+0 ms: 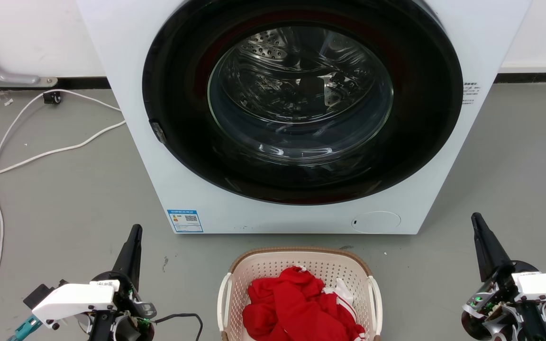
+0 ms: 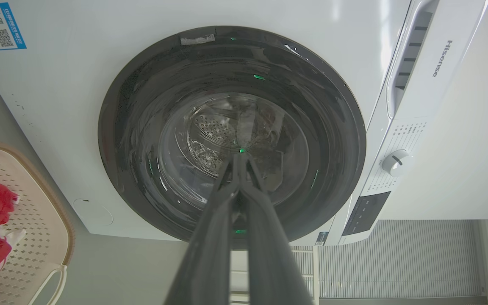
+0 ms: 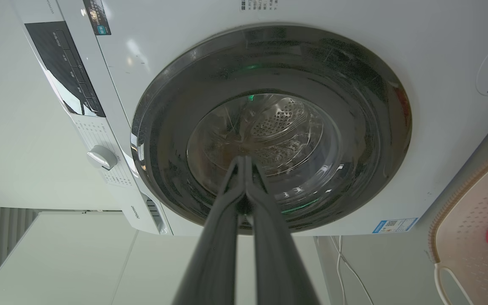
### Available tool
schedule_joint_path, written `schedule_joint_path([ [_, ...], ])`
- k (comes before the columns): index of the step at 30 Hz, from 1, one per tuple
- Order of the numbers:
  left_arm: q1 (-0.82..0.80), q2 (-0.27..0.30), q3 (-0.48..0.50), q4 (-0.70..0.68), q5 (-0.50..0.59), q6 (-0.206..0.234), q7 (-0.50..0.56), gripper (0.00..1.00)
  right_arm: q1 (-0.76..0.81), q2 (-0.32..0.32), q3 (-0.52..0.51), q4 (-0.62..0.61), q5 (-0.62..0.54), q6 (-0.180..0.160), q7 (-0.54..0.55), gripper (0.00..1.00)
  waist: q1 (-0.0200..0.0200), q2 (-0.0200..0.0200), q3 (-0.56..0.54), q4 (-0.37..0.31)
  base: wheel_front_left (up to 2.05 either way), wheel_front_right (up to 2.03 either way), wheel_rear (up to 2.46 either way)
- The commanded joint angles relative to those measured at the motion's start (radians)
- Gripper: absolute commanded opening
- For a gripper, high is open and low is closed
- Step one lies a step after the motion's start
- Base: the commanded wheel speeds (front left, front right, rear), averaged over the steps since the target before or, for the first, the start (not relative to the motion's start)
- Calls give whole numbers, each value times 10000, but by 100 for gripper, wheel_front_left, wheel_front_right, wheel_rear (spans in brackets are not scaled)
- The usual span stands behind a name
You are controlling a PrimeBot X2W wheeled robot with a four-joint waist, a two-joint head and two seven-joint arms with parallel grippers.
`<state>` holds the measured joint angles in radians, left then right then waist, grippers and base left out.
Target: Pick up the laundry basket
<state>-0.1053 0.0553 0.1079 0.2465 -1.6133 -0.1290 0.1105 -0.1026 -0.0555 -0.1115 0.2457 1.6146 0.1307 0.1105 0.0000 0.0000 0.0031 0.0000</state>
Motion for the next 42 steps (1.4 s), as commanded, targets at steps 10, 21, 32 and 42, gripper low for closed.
schedule_joint_path([
  [10, -81, -19, 54, 2, 28, -33, 15, 0, -129, 47, -16, 14, -46, 2, 31, 0, 0, 0, 0, 0, 0, 0, 0],
  [21, -81, -25, 62, 3, 30, -33, 24, 0, -130, 51, -21, 14, -53, 0, 38, 0, 0, 0, 0, 0, 0, 0, 0],
  [32, 124, -40, -475, -40, 224, 8, -385, 100, 230, 20, 272, -77, -142, 0, -388, 100, 0, 0, 5, 26, 0, 0, 0],
  [42, 132, -40, -733, -492, 1495, 4, -850, 100, 273, 11, 418, -301, -1512, 0, -859, 100, 0, 0, 2, 82, 0, 0, 0],
])
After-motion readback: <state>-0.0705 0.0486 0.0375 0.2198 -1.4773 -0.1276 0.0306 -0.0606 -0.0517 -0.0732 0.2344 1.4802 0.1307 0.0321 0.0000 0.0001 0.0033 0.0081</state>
